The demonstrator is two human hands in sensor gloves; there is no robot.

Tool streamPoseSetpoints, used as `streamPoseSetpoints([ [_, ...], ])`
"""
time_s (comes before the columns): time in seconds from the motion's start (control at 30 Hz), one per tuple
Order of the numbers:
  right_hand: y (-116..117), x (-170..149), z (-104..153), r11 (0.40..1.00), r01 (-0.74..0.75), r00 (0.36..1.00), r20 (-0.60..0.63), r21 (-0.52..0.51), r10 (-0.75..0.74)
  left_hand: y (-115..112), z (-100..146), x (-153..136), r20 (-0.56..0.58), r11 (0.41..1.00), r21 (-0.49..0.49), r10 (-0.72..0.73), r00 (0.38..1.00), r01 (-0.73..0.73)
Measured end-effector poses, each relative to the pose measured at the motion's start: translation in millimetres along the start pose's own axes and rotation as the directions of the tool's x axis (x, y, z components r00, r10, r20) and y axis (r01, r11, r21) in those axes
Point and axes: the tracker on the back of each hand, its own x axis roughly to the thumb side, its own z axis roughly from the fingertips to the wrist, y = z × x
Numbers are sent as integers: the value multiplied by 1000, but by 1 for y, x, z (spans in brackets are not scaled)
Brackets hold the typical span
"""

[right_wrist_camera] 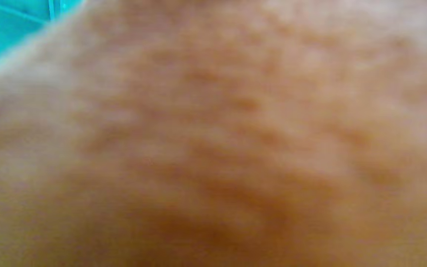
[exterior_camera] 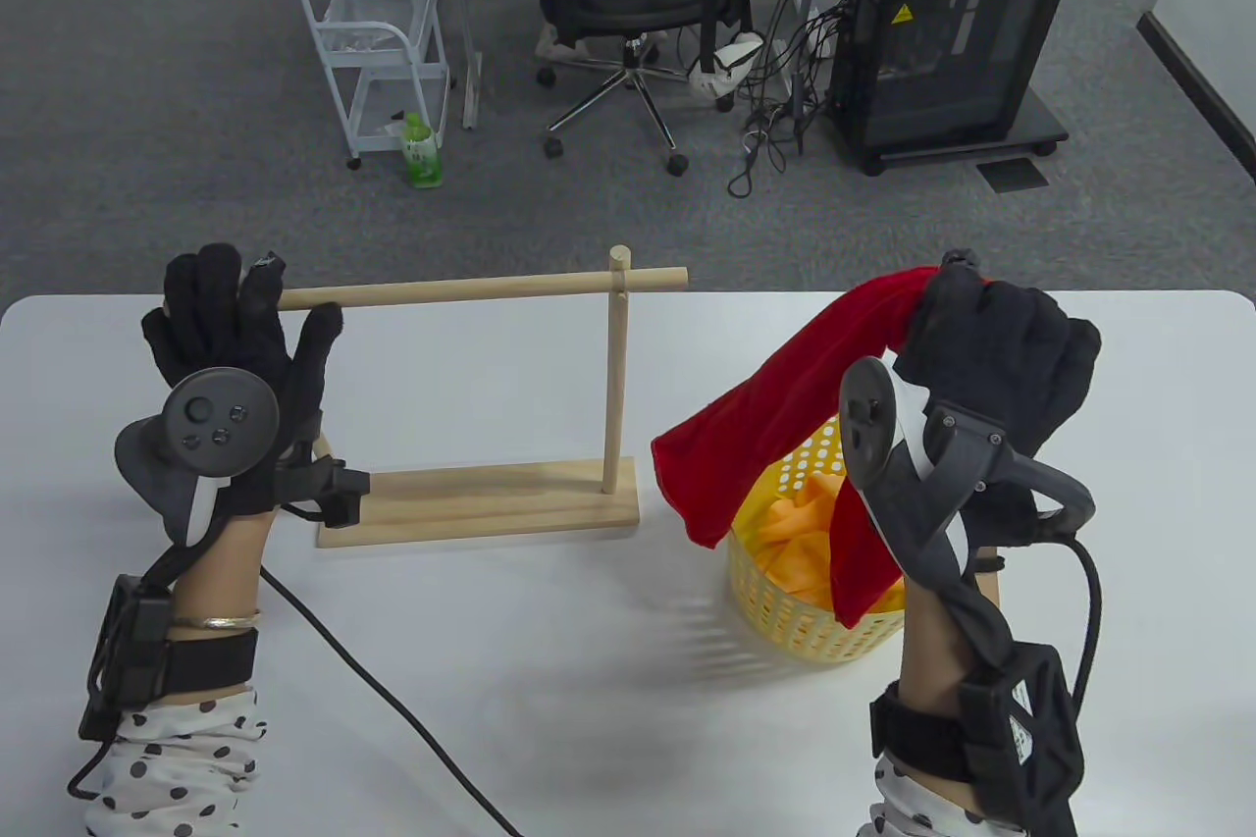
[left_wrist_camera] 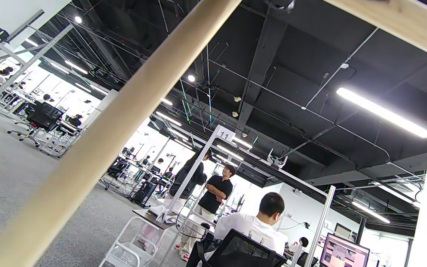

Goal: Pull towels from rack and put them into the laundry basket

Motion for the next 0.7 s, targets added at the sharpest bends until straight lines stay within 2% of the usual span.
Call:
streamPoseSetpoints([
  [0.43,-35,-1,-19,987,95,992,-65,-130,-105,-1,0,0,1,1000,2,2,1000,-2],
  [0.7,-30,-3,-15,991,72,996,-46,-113,-78,-1,0,0,2,1000,2,2,1000,-2],
])
